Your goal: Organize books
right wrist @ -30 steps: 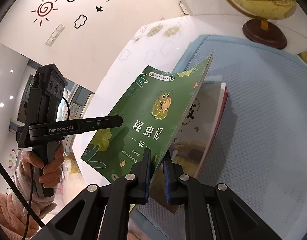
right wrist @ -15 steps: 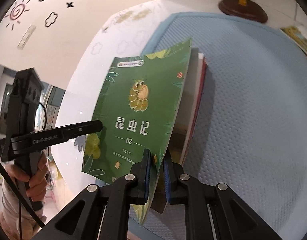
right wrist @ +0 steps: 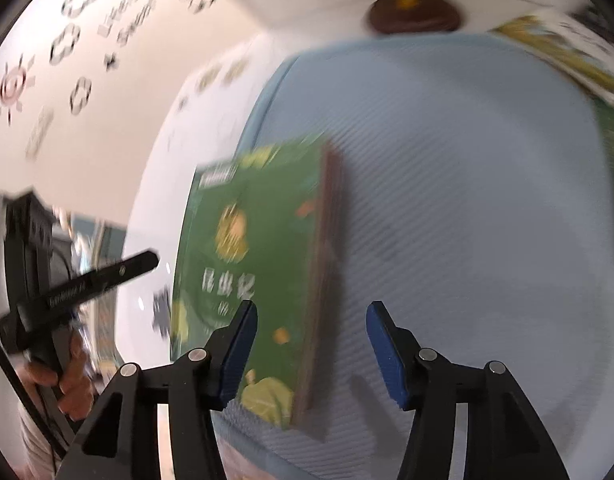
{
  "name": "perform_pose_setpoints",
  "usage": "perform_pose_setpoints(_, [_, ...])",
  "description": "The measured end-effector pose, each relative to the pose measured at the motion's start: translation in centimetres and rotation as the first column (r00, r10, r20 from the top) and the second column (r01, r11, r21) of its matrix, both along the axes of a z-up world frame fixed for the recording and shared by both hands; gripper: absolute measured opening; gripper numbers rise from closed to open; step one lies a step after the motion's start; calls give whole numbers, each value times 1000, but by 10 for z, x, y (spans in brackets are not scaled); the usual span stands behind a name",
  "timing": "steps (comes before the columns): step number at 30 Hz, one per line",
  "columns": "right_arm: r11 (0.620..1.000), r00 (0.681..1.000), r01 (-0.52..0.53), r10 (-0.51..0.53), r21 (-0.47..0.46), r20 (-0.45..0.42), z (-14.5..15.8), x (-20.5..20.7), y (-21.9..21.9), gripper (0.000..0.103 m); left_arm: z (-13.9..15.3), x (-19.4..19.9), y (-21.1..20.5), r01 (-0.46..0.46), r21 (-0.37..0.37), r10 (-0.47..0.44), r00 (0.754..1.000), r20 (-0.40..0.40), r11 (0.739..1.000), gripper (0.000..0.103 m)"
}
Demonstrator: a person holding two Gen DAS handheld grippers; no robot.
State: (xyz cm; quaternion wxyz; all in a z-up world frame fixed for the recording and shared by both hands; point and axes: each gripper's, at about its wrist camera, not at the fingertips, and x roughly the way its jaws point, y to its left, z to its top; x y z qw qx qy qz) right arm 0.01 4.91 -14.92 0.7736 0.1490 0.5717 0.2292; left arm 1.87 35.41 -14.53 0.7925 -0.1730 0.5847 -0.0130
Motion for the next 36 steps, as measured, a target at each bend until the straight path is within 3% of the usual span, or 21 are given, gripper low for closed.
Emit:
perform_pose_setpoints(6, [980, 980, 195, -196, 46, 19, 12, 10, -112, 55, 10, 39, -87, 111, -39, -110, 994, 22, 993, 30])
perform_pose_setpoints(12, [923, 921, 385, -384, 3, 71, 20, -4, -237, 55, 4, 71, -207, 244, -87, -243, 970, 21, 966, 30])
perform_pose_setpoints(15, [875, 877, 479, -473, -68, 85, 16, -17, -306, 55, -5, 83, -268, 305, -112, -306, 952, 12, 946, 30])
perform_pose_setpoints(20, [834, 840, 543, -540, -95, 61, -3, -25, -380, 55, -28, 101, -369, 381, -104, -383, 924, 6, 919, 30])
perform_pose_setpoints(23, [847, 854, 520, -518, -109, 53, -15, -20, -396, 55, -40, 107, -410, 416, -90, -418, 908, -6, 905, 30])
perform_pose_setpoints(25, [866, 873, 486, -485, -117, 44, -23, -12, -390, 55, -47, 108, -428, 422, -41, -423, 906, -22, 905, 30])
perform_pose_setpoints(29, [894, 904, 425, -426, -144, 23, -37, -2, -387, 55, -56, 107, -440, 418, -31, -419, 907, -33, 908, 30])
perform_pose_setpoints(33, [931, 939, 344, -344, -124, 17, -44, 3, -365, 56, -58, 100, -447, 438, -99, -444, 895, -43, 893, 30])
perform_pose_setpoints(36, [942, 958, 285, -282, -176, 45, -42, -2, -348, 58, -58, 90, -451, 455, -59, -458, 888, -39, 888, 30])
